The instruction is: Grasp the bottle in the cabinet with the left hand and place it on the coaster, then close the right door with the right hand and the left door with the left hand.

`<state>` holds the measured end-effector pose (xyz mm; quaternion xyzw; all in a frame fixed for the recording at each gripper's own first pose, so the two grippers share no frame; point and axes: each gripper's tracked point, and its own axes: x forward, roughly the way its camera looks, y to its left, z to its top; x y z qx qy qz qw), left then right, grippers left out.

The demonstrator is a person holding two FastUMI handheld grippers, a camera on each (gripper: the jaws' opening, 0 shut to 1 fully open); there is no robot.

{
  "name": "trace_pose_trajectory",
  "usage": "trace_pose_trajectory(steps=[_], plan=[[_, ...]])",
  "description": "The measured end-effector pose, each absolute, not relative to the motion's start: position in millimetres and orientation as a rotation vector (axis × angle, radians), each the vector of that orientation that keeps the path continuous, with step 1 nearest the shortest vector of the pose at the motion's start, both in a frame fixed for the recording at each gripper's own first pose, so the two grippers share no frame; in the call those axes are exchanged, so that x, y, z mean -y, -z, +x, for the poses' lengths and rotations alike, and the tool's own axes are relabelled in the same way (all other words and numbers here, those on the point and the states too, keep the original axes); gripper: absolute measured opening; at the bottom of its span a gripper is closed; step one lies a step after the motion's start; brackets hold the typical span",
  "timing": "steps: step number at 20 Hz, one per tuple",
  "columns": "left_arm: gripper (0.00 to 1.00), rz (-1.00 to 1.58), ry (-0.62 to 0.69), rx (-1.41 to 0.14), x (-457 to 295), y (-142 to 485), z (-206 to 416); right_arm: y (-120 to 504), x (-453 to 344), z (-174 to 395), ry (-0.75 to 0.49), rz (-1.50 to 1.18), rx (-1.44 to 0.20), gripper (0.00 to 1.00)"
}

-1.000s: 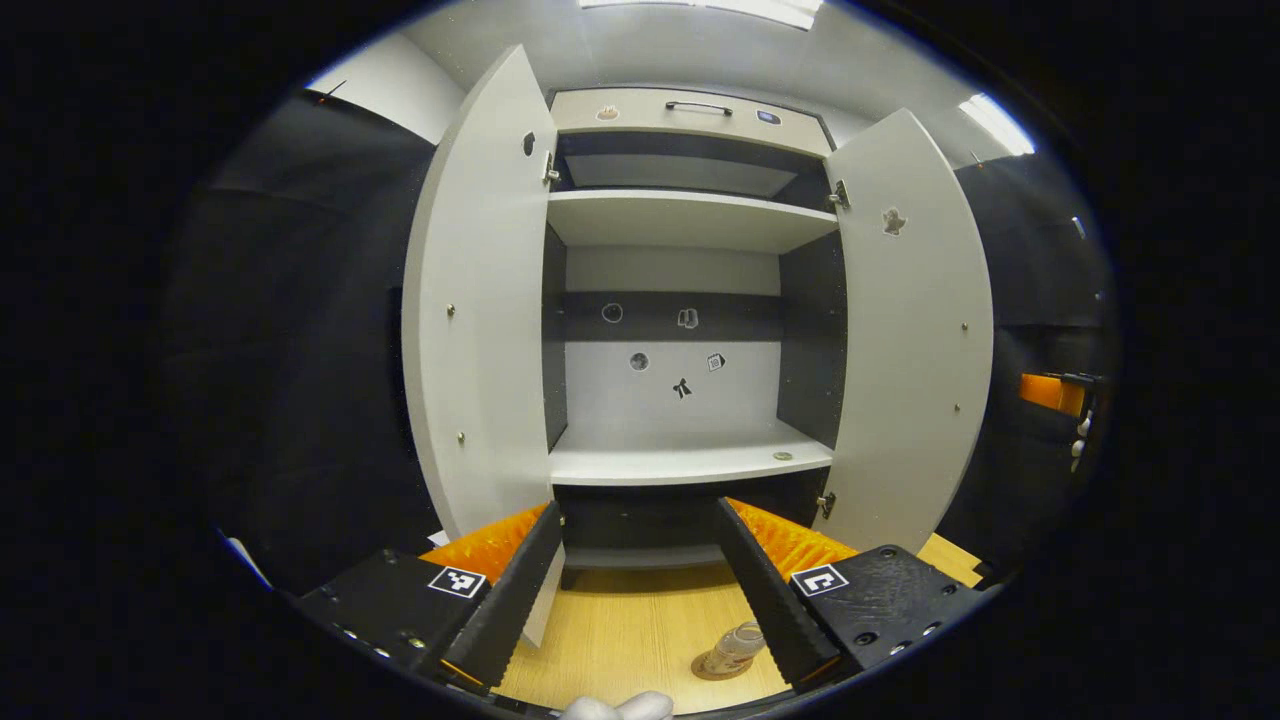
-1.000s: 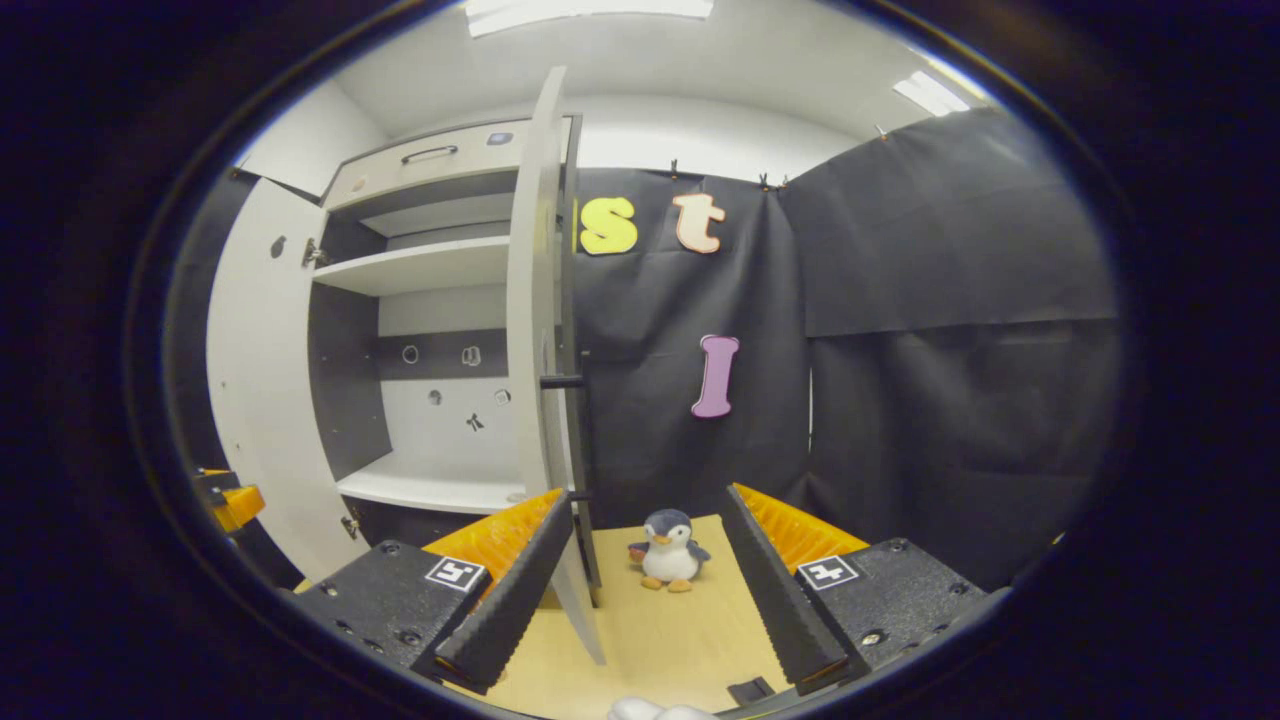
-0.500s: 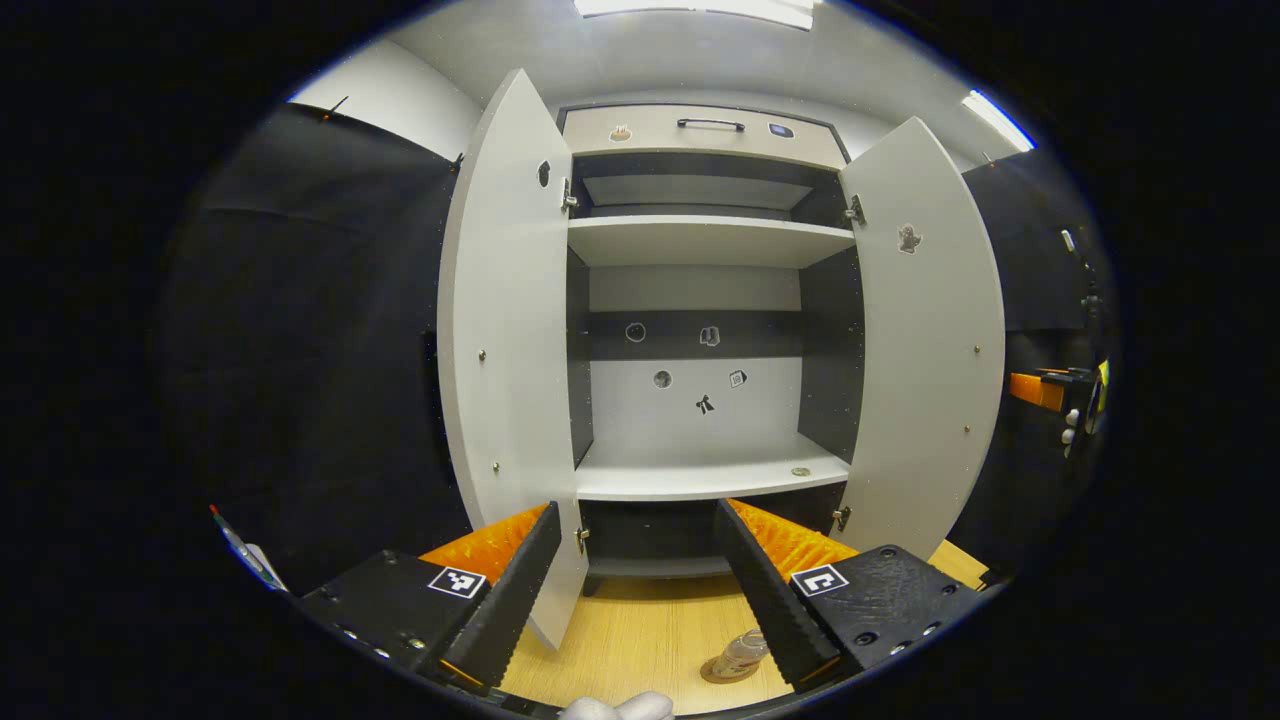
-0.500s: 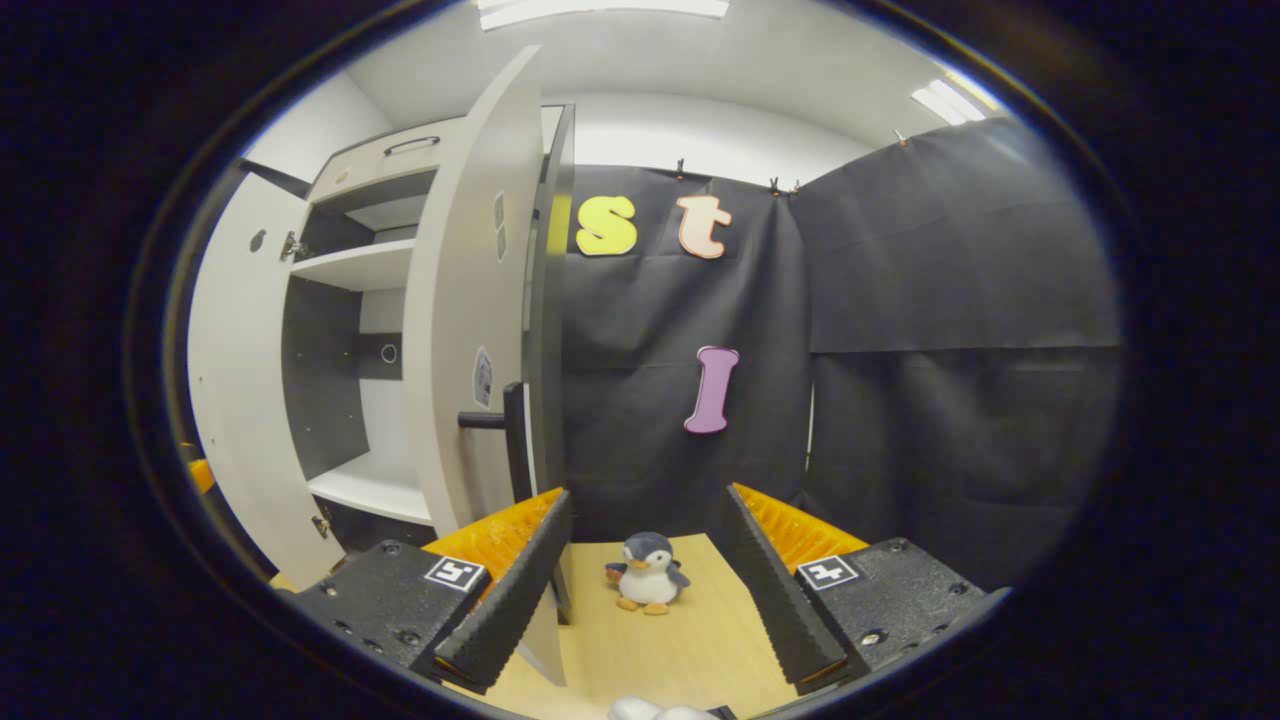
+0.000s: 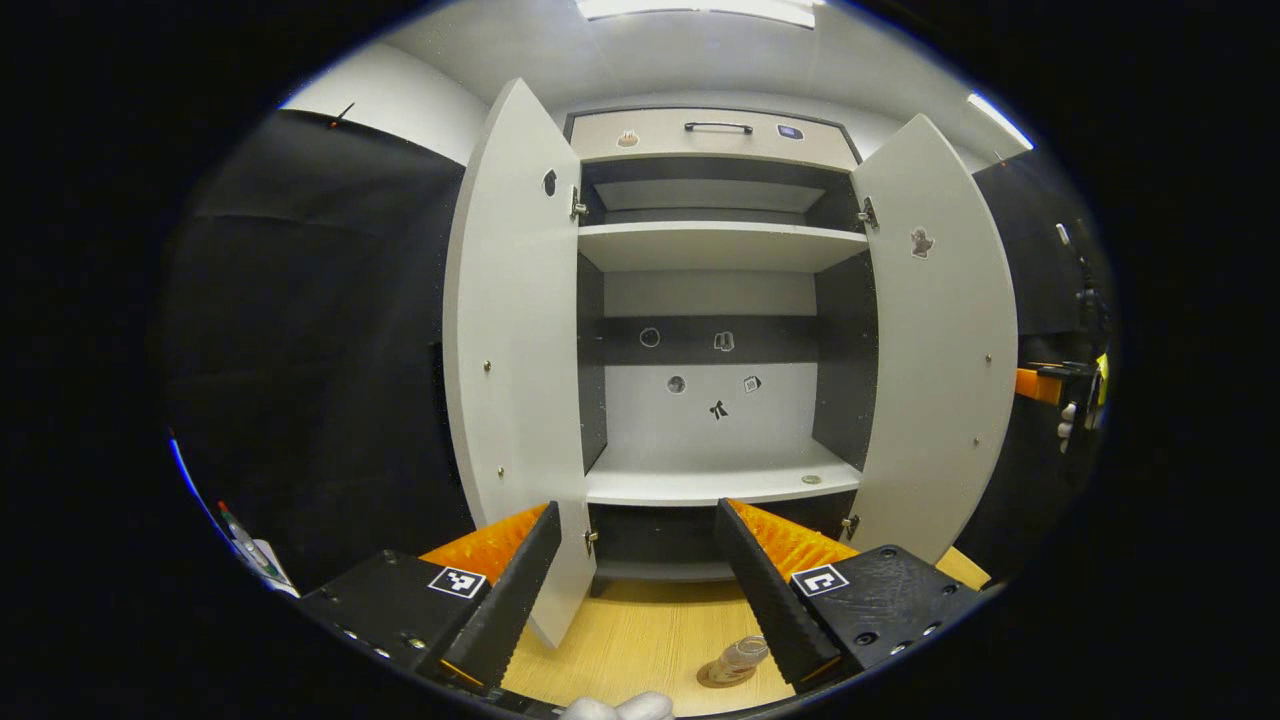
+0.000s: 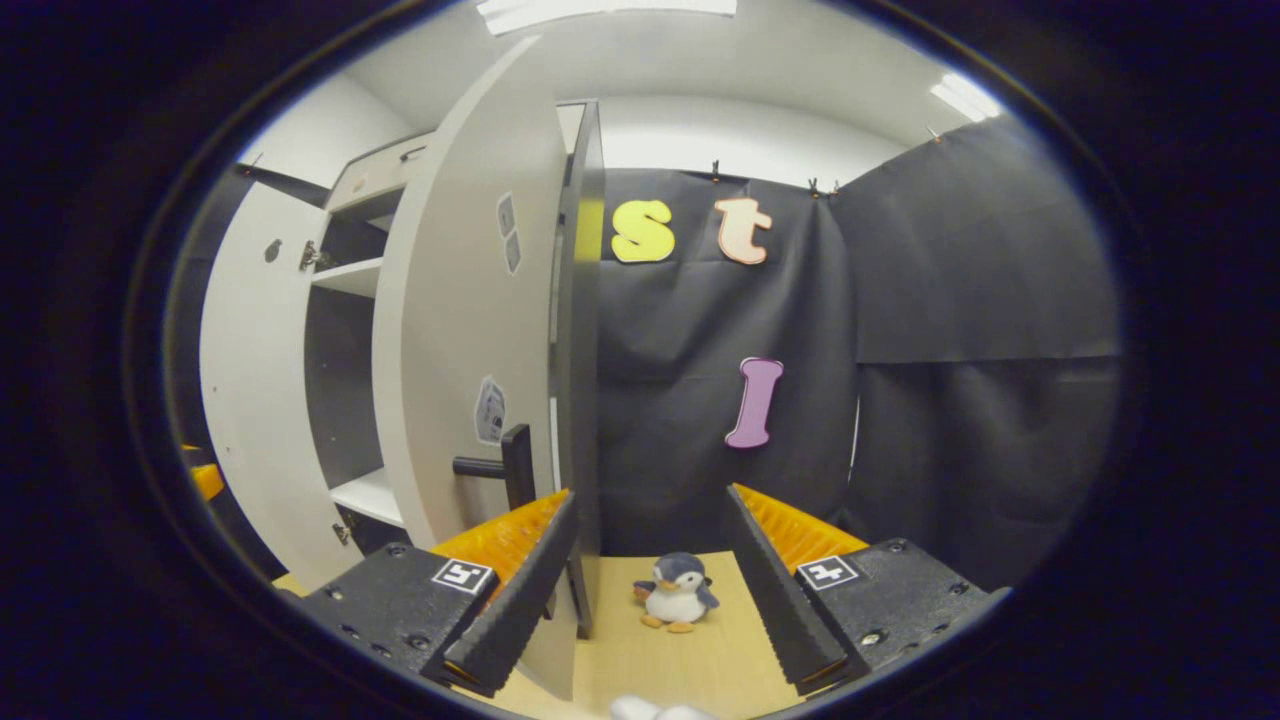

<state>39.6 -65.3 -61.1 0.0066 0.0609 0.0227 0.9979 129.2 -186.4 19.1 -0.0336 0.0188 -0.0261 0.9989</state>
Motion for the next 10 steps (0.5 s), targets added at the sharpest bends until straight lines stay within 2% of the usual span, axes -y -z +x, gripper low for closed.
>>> trace_pose_trajectory(steps=[2,3,4,5,6,10], plan=[[0.95,0.015,-0.047,-0.123,66,61,40,-23,184,128,0.053,-0.063,-0.038,0.87],[0.95,0.015,-0.046,-0.124,67,61,39,-22,182,128,0.053,-0.048,-0.04,0.93],[0.95,0.016,-0.046,-0.122,66,61,39,-21,179,128,0.048,-0.042,-0.042,0.93],[0.95,0.015,-0.044,-0.121,65,60,38,-20,175,128,0.04,-0.043,-0.048,0.87],[0.95,0.013,-0.041,-0.123,64,60,37,-20,169,127,0.03,-0.037,-0.048,0.92],[0.95,0.007,-0.039,-0.117,58,58,32,-15,125,125,-0.054,-0.033,-0.066,0.93]])
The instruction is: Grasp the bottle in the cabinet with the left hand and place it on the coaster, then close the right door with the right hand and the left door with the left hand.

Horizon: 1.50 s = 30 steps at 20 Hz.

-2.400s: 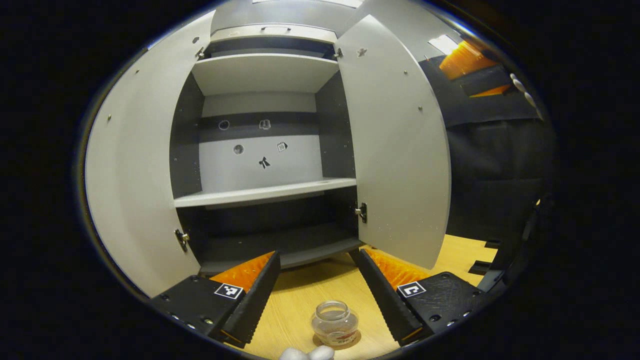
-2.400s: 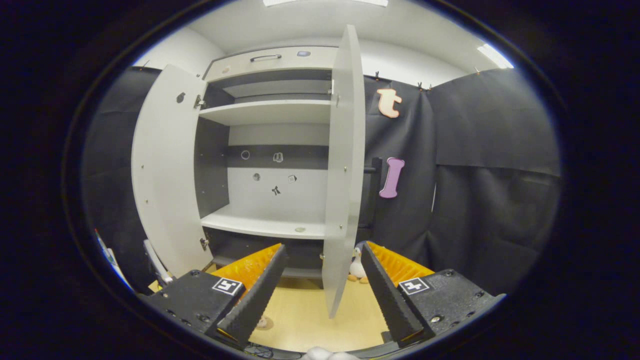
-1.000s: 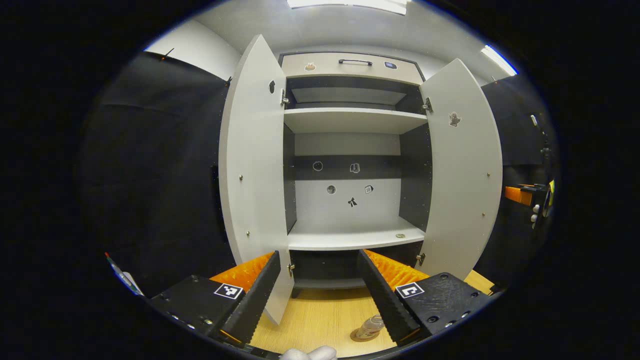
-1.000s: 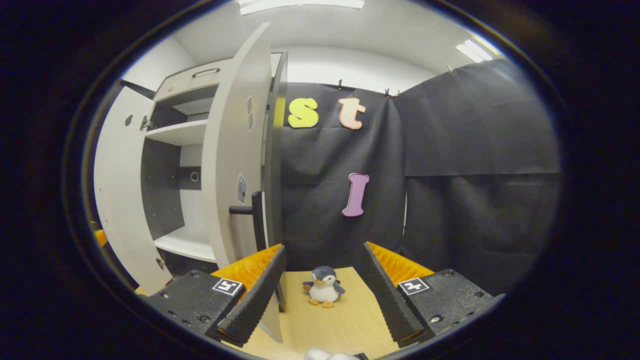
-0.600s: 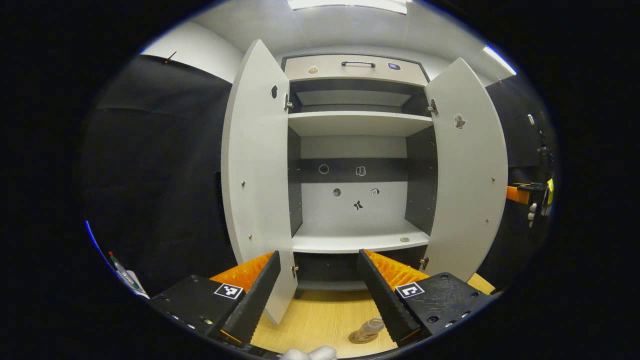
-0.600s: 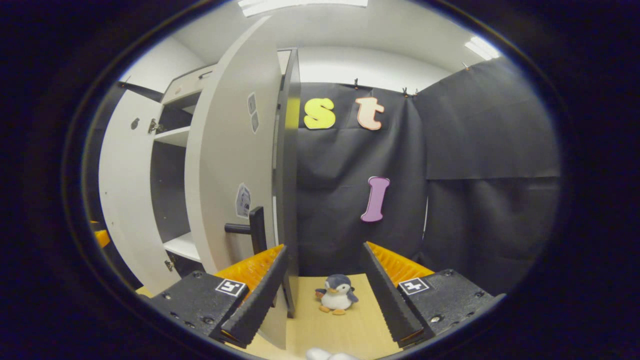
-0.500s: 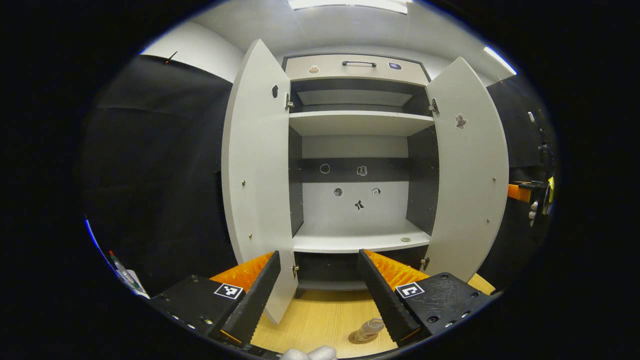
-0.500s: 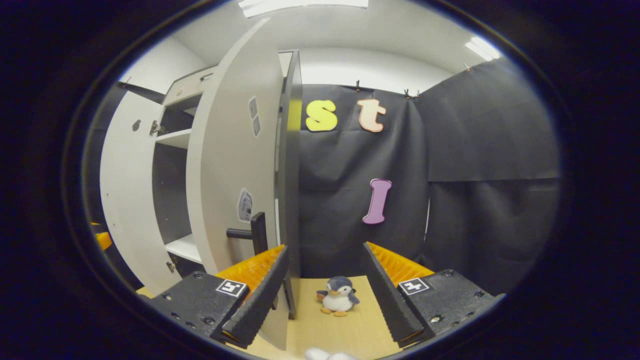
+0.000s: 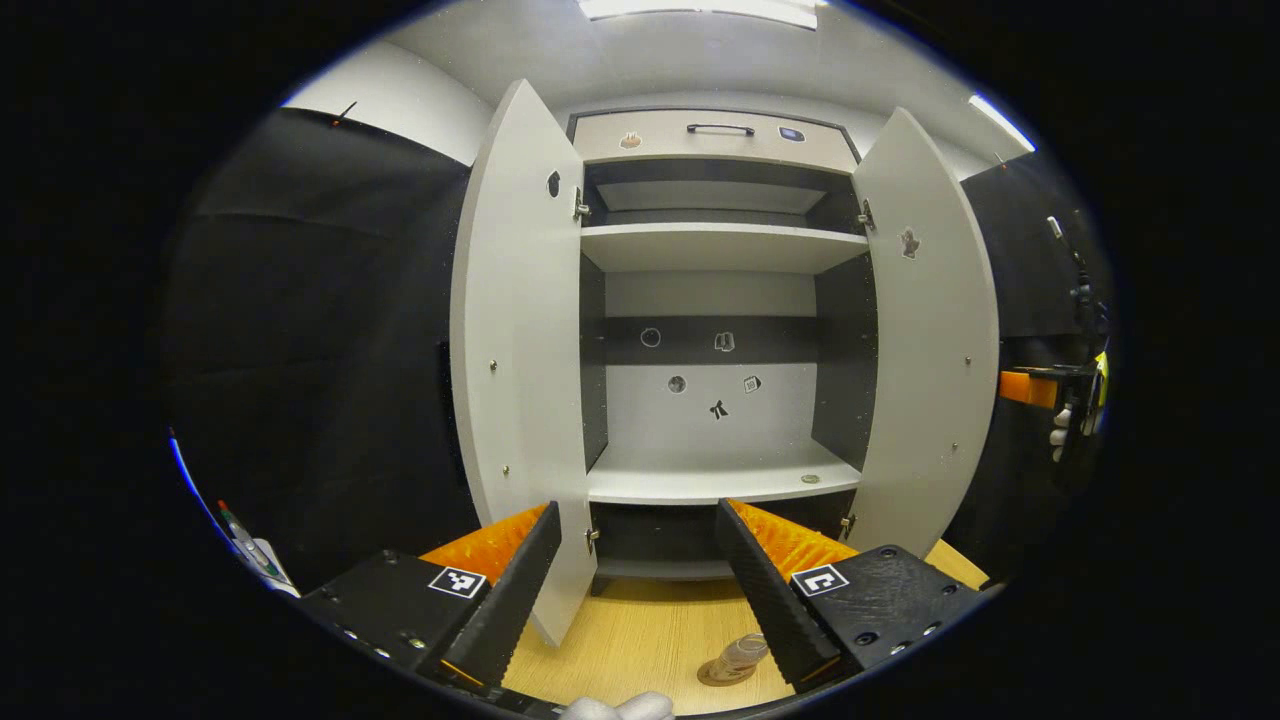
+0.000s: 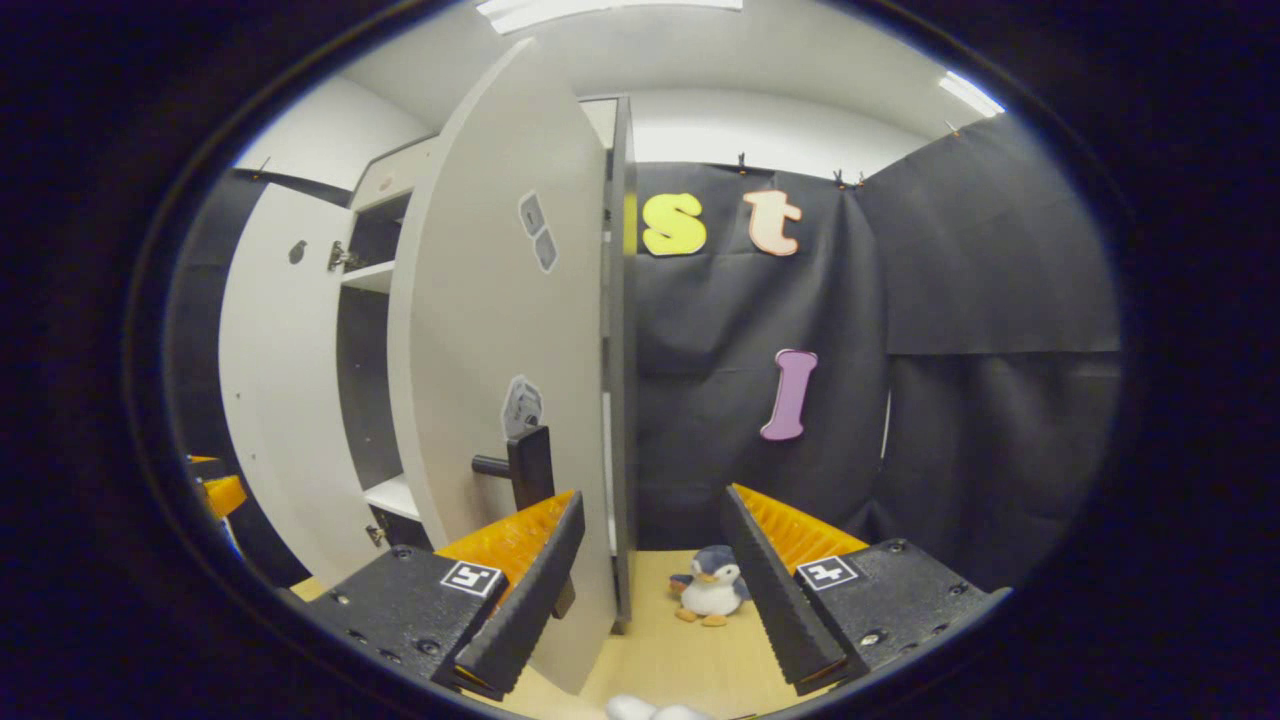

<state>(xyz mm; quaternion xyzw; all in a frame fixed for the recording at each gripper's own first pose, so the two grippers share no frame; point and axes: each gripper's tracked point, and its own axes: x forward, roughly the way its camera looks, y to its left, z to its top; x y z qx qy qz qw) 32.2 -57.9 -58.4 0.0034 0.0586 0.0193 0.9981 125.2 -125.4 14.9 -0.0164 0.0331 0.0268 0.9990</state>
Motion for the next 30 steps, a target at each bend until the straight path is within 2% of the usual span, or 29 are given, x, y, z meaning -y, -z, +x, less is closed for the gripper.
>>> trace_pose_trajectory(steps=[7,11,12,17,18,19,25,29,30], plan=[[0.95,-0.004,-0.07,-0.111,35,54,18,-10,60,138,-0.112,-0.036,-0.078,0.93],[0.95,-0.003,-0.074,-0.114,27,55,14,7,22,142,-0.206,-0.032,-0.121,0.94],[0.95,-0.001,-0.074,-0.116,26,54,12,7,20,141,-0.206,-0.032,-0.117,0.9],[0.93,0.0,-0.064,-0.116,22,53,9,-5,28,131,-0.176,-0.044,-0.069,0.94],[0.93,0.001,-0.061,-0.118,21,54,10,-6,29,128,-0.172,-0.049,-0.07,0.89],[0.94,0.002,-0.063,-0.117,20,55,9,-7,30,125,-0.167,-0.052,-0.068,0.94],[0.95,-0.019,-0.06,-0.104,1,52,12,-8,25,100,-0.164,-0.049,-0.057,0.94],[0.93,-0.01,-0.09,-0.096,-35,47,17,-2,19,79,-0.164,-0.037,-0.061,0.94],[0.95,-0.003,-0.102,-0.092,-46,45,20,0,17,72,-0.162,-0.036,-0.063,0.94]])
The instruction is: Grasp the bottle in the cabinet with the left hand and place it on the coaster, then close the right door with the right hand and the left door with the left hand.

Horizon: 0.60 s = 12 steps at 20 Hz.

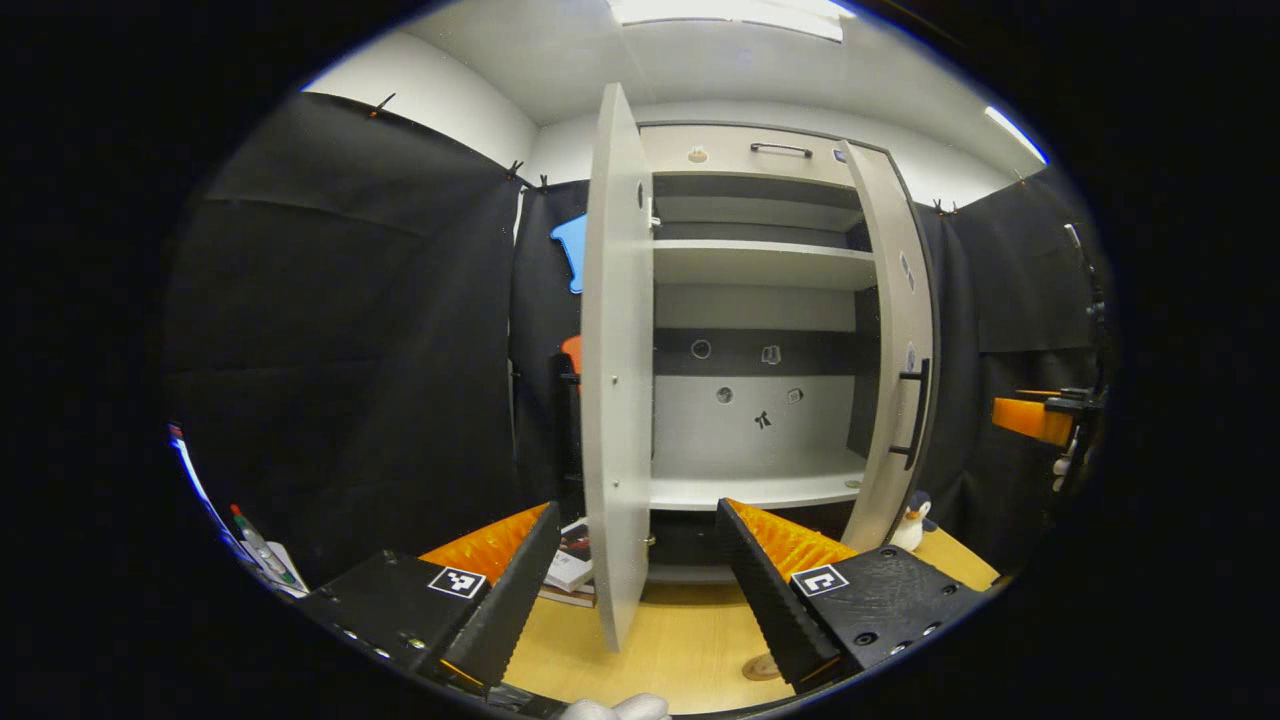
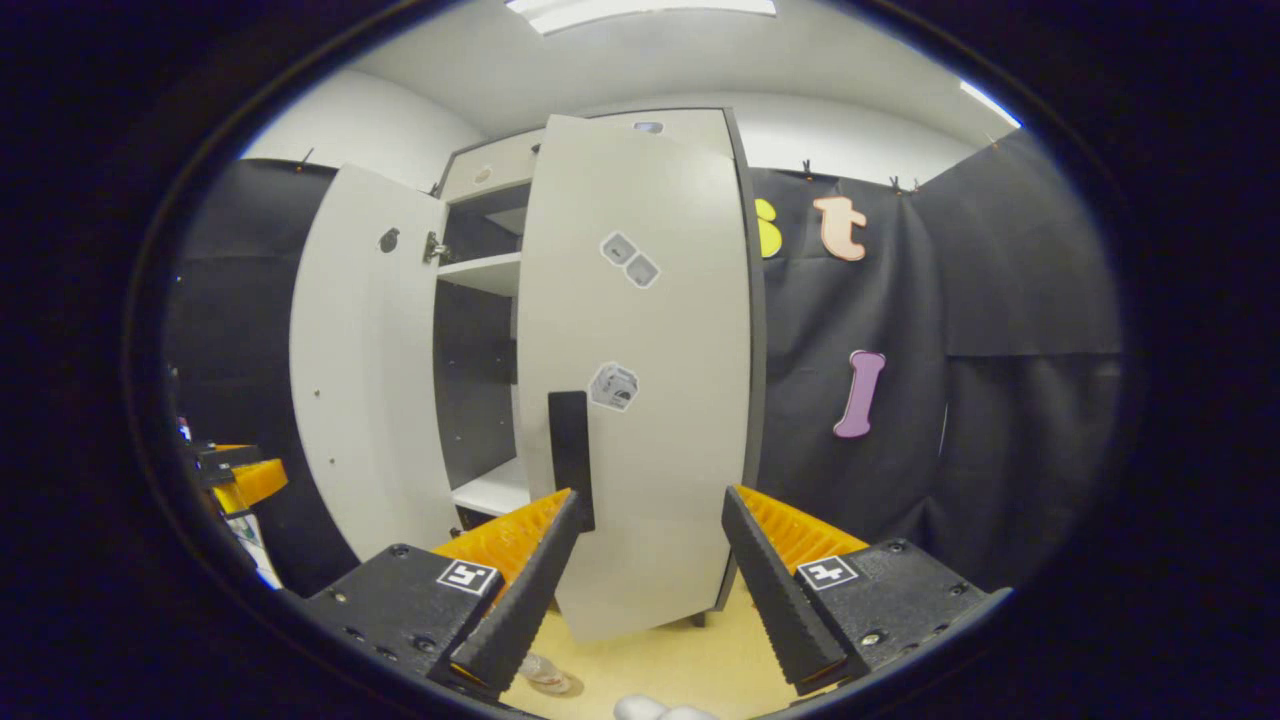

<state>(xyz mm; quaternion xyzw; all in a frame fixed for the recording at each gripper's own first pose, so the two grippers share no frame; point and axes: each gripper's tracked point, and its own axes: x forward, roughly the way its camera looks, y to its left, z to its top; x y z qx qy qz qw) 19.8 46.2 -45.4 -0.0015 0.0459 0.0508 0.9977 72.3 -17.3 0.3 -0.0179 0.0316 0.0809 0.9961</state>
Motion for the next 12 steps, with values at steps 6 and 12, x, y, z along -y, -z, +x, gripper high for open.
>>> trace_pose_trajectory(steps=[6,12], plan=[[0.95,-0.012,-0.118,-0.069,-107,35,49,17,20,37,-0.106,-0.018,-0.089,0.94],[0.94,-0.01,-0.187,-0.026,-167,17,89,33,33,8,-0.029,-0.001,-0.13,0.89]])
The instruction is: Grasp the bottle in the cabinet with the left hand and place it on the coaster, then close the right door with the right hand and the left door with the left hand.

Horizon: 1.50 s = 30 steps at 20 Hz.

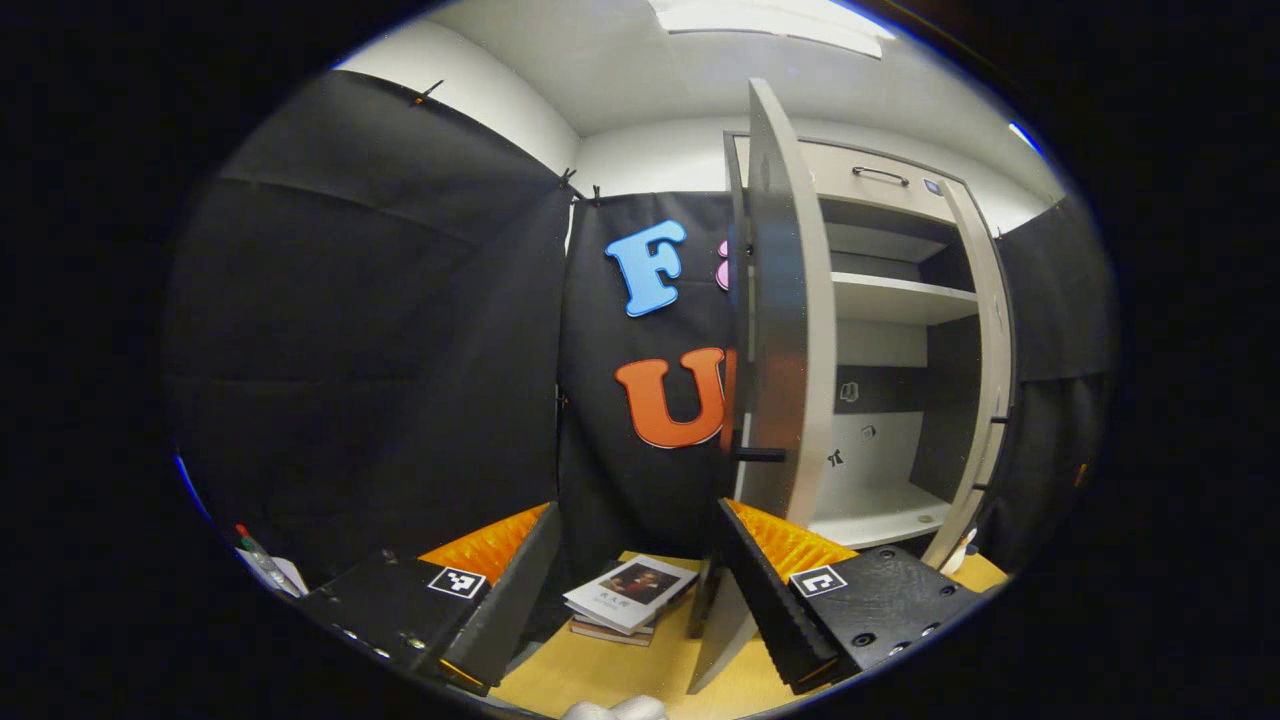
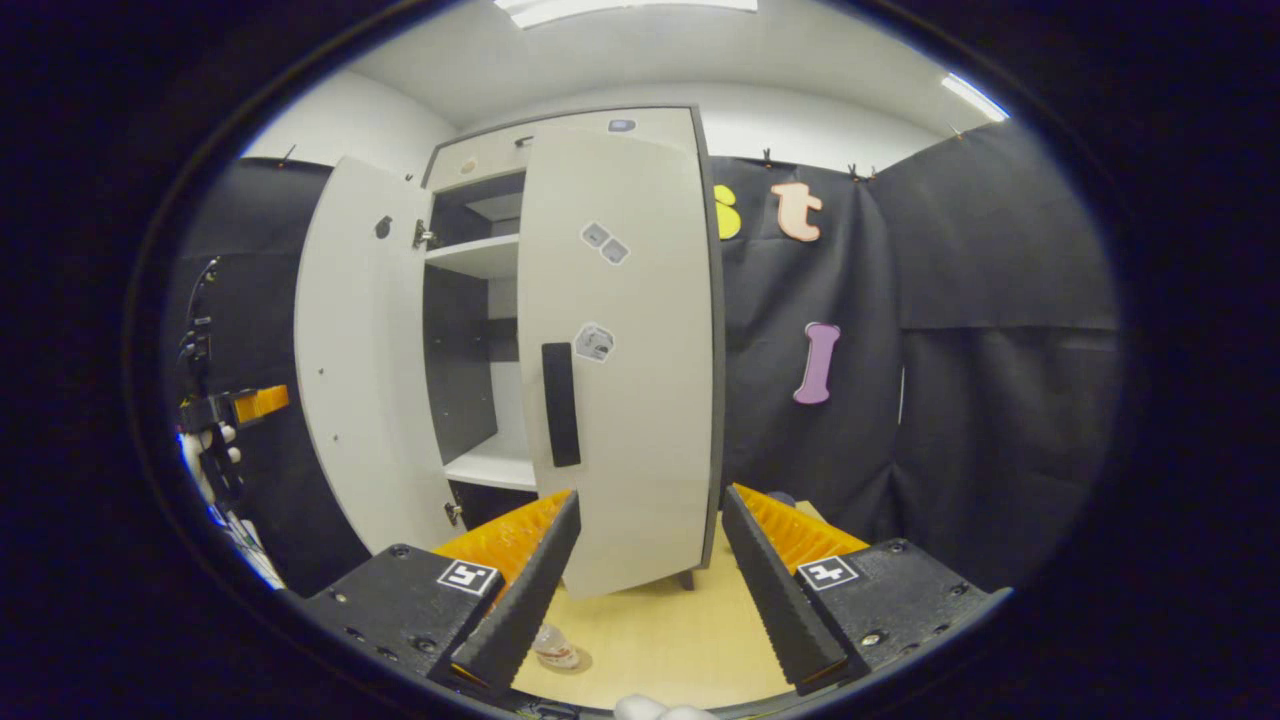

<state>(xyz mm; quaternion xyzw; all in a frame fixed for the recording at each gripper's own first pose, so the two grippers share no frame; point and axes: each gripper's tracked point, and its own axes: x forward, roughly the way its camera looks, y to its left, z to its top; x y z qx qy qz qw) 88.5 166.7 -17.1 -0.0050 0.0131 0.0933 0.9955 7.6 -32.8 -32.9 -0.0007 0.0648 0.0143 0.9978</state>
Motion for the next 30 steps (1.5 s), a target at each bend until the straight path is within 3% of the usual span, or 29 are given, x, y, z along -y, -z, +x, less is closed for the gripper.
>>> trace_pose_trajectory(steps=[2,7,19,20,22,30], plan=[[0.9,0.015,-0.188,-0.026,-177,14,103,38,34,3,-0.016,0.01,-0.147,0.94],[0.93,0.027,-0.144,-0.044,-169,21,128,43,35,-4,0.004,0.017,-0.168,0.94],[0.9,0.044,-0.128,-0.038,-159,20,128,39,33,-7,-0.006,0.024,-0.168,0.94],[0.95,0.045,-0.126,-0.038,-157,20,127,39,33,-6,-0.009,0.025,-0.168,0.94],[0.9,0.049,-0.121,-0.037,-151,20,127,38,32,-6,-0.016,0.022,-0.169,0.94],[0.9,0.043,-0.026,-0.039,-99,15,127,36,43,-4,-0.027,0.025,-0.168,0.94]])
